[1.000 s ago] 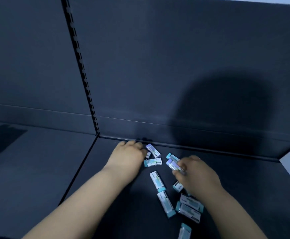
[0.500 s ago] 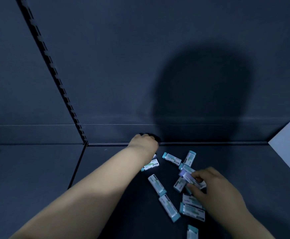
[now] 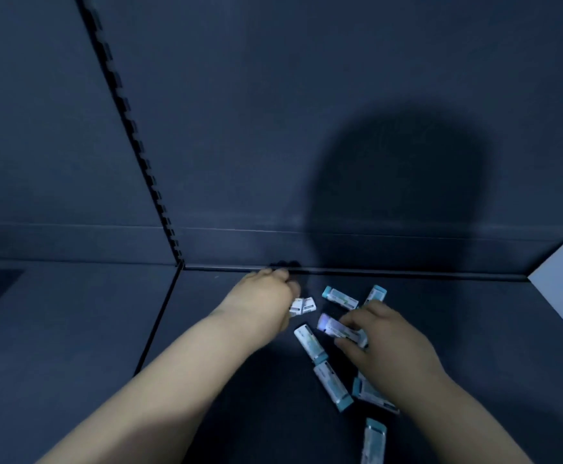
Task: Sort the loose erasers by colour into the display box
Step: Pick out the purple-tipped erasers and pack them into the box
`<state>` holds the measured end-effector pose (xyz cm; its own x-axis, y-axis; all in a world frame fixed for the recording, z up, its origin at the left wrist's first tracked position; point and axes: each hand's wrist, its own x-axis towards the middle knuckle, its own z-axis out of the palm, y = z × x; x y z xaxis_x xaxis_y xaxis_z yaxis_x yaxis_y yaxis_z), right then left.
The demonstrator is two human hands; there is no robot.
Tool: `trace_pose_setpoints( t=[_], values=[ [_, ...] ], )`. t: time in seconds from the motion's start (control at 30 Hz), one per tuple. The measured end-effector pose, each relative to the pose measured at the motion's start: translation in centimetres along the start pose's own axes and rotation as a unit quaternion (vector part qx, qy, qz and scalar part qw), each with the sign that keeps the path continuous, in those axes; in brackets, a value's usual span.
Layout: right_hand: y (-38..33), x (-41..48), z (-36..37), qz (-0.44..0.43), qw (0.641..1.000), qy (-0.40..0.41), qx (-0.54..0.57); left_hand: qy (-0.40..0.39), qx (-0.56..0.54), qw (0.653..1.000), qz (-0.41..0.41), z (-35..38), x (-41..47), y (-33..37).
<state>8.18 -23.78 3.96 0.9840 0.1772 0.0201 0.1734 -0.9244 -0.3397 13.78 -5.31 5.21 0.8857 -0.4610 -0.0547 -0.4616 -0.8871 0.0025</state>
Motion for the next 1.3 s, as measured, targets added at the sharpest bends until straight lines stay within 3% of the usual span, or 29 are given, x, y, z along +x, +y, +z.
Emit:
trace_pose_setpoints(
  t=[0.23,0.47,0.87,1.3],
  values=[
    [-3.8,-0.8,2.8,-0.126,0.988,-0.087,-0.012,-0.041,-0.095,0.990,-0.098,3.5,-9.3,0.2],
    [-4.1,-1.2,4.4,-0.190,0.977,-0.094,-0.037,0.023,-0.133,0.976,-0.172,5.5,-12.3,0.7],
    [-6.9,-2.1,5.2,-0.190,0.981,-0.021,0.007,0.128,-0.037,0.983,-0.125,6.2,-15.0,-1.3],
    [-23.8,-3.5,11.0,-0.097,0.994,0.037,0.024,0.174,-0.011,0.984,-0.036,5.5,-25.0,-16.7]
  ],
)
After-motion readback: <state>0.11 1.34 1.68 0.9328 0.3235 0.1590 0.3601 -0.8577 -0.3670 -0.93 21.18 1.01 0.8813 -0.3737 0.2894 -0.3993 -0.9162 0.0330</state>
